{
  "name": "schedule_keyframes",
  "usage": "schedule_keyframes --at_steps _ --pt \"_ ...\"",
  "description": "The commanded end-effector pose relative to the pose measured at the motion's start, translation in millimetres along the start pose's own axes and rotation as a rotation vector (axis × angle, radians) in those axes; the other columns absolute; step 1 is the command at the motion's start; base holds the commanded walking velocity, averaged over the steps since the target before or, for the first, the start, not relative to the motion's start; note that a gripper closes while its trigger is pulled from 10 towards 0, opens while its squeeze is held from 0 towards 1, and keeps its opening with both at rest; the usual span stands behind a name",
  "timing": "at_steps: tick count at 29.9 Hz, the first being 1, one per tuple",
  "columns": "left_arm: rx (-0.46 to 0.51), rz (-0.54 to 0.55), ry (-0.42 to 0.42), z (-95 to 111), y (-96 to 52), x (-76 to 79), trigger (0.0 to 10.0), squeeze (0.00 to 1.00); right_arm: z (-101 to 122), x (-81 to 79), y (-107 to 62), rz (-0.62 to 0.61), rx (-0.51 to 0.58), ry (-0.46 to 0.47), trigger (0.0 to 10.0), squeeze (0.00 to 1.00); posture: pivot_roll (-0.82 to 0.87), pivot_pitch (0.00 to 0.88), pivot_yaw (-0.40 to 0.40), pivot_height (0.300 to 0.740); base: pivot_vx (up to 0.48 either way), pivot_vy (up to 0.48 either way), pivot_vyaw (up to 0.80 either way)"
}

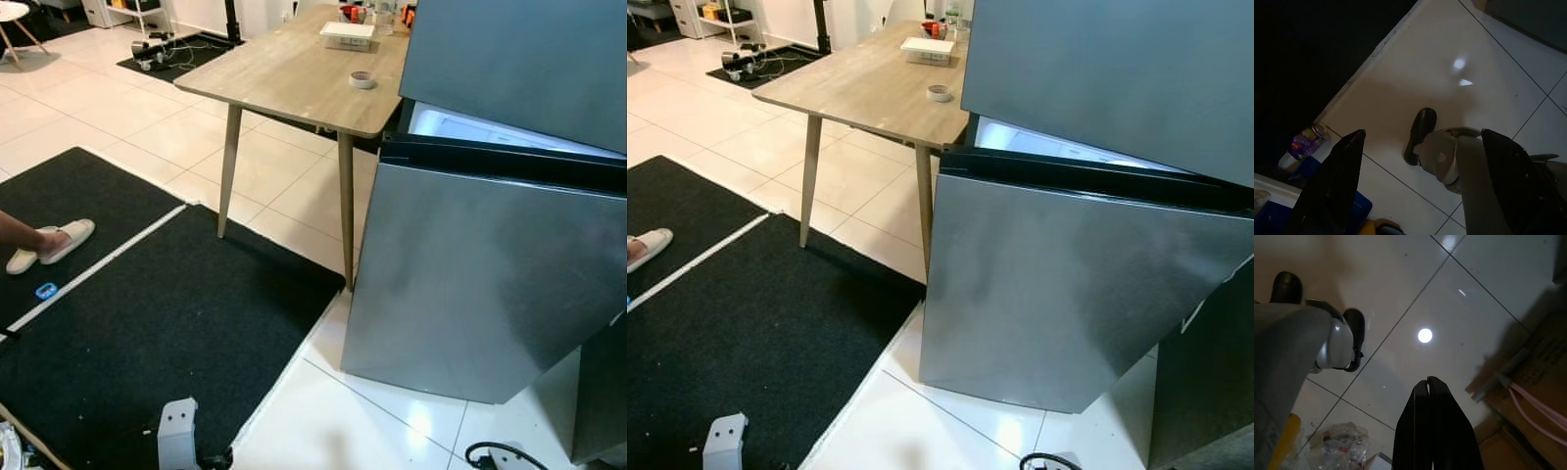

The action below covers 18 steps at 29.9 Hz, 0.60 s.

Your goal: Restocking fridge

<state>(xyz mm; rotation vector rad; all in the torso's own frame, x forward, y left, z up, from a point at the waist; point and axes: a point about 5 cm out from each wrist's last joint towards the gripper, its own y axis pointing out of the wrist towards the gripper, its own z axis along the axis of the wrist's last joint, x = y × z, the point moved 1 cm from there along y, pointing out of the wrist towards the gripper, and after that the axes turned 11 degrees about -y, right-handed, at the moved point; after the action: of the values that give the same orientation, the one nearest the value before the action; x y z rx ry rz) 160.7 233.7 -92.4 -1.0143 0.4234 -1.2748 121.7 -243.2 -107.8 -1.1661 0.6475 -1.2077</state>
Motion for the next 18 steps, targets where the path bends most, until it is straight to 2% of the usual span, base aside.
schedule_keyframes --at_steps 1,6,18 --pt "-0.024 -0.005 0.004 -6.7 1.2 4.8 10.0 0.0 -0.9 -4.5 0.6 0.009 -0.01 -0.011 10.0 0.0 0.07 0.021 -0.044 0.74 0.285 0.0 0.0" --pt "-0.041 0.004 0.001 -12.4 0.5 4.0 10.0 0.0 6.1 -9.7 2.2 0.024 0.005 -0.024 10.0 0.0 0.06 0.01 -0.045 0.74 0.285 0.0 0.0" --pt "-0.065 0.001 0.011 -19.8 0.6 7.1 10.0 0.0 8.7 -6.2 2.0 0.019 0.017 -0.022 10.0 0.0 0.05 0.003 -0.05 0.74 0.302 0.0 0.0"
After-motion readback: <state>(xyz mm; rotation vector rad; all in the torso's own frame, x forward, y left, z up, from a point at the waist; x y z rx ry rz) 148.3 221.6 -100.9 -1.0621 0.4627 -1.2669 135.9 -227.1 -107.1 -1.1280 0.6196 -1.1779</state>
